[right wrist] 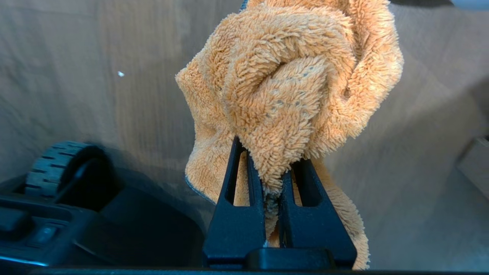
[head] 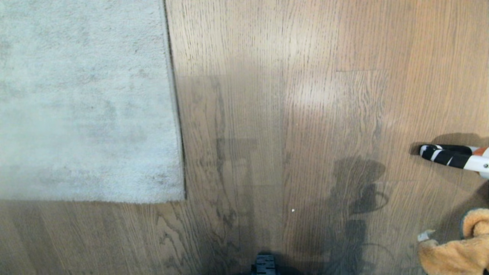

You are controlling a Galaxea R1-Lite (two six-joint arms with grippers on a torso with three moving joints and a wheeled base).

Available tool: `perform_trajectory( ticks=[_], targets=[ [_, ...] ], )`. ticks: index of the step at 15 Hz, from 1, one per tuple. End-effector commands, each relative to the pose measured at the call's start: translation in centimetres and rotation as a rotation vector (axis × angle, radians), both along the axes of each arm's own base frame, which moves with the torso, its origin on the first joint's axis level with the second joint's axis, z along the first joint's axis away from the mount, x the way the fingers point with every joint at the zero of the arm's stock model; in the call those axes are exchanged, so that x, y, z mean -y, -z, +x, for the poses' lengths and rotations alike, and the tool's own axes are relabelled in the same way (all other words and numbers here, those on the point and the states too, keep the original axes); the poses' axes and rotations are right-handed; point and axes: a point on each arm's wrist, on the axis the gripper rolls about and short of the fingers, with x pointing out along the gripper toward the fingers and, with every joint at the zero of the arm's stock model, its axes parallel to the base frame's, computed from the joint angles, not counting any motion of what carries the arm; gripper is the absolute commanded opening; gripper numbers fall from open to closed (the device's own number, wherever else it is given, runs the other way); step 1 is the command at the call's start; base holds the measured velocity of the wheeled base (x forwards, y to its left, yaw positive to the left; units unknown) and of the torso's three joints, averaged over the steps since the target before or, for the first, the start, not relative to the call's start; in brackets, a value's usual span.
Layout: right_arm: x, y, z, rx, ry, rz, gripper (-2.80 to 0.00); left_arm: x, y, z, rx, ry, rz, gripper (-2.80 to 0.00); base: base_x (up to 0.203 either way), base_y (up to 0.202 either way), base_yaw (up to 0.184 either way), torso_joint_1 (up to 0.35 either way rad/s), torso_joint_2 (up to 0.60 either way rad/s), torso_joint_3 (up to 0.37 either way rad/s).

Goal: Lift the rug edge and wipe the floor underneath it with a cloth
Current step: Lift up the carpet

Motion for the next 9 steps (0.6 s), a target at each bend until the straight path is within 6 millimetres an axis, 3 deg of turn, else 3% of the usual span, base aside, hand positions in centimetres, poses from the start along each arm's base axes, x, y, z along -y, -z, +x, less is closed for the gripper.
perform_trajectory(
  ticks=[1,9],
  targets=[
    [0.0,0.4,-0.8,0.040,0.034,-0.006,-2.80,0.0,0.0,0.0,0.000,0.000,0.000,-2.80,0.000,0.000,0.000,0.000,0.00,0.000],
    [0.2,2.2,-2.7,0.080,0.077,-0.031,-2.80,0.0,0.0,0.0,0.000,0.000,0.000,-2.80,0.000,0.000,0.000,0.000,0.00,0.000]
  ],
)
